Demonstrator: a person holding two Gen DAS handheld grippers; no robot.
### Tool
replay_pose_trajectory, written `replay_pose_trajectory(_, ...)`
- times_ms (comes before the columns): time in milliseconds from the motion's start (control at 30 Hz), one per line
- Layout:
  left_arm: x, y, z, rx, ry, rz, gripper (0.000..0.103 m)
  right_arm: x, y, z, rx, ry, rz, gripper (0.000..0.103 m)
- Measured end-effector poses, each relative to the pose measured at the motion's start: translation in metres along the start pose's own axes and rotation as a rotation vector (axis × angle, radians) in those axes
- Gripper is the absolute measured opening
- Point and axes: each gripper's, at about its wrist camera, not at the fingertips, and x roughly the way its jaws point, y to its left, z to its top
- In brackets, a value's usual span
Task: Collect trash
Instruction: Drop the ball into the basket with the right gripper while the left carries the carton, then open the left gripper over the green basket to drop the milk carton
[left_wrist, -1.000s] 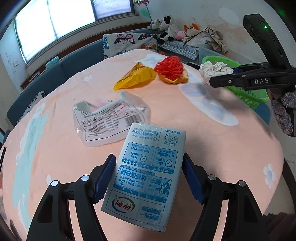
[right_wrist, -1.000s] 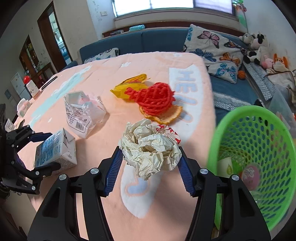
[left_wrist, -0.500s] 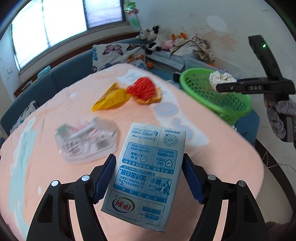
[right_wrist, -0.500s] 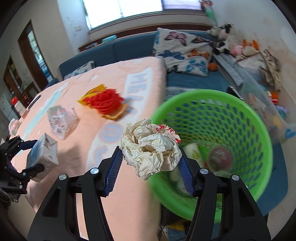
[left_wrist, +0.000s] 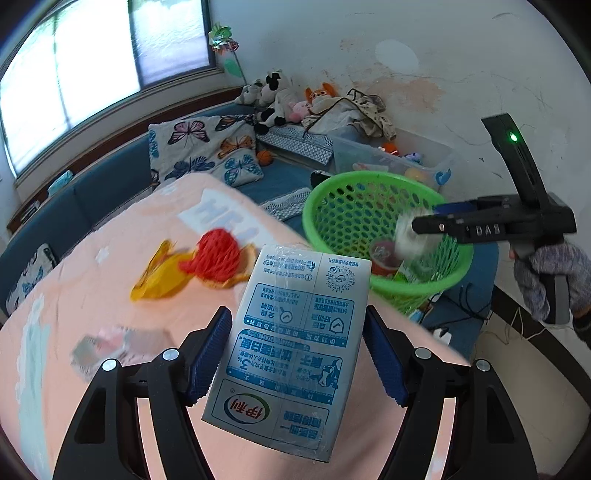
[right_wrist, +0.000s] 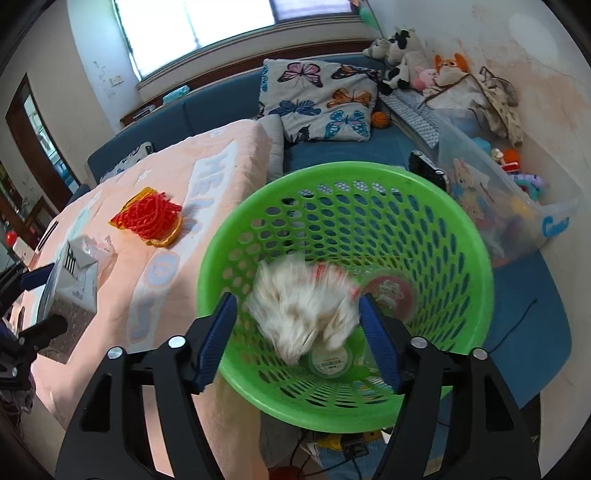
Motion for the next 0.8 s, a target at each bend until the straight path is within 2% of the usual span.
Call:
replay_pose_trajectory(367,0.039,-0.026,0.041,-0.013,0.016,-0.038,0.07,-0.023,-0.021,-0.009,0.023,-0.029,-0.033,0.071)
replay_pose_trajectory(800,0.088,-0.058,0.079,-0.02,0.051,-0.067,0.07,-0.033,-0.039,-0.023,0.043,-0.023,-0.068,0.072)
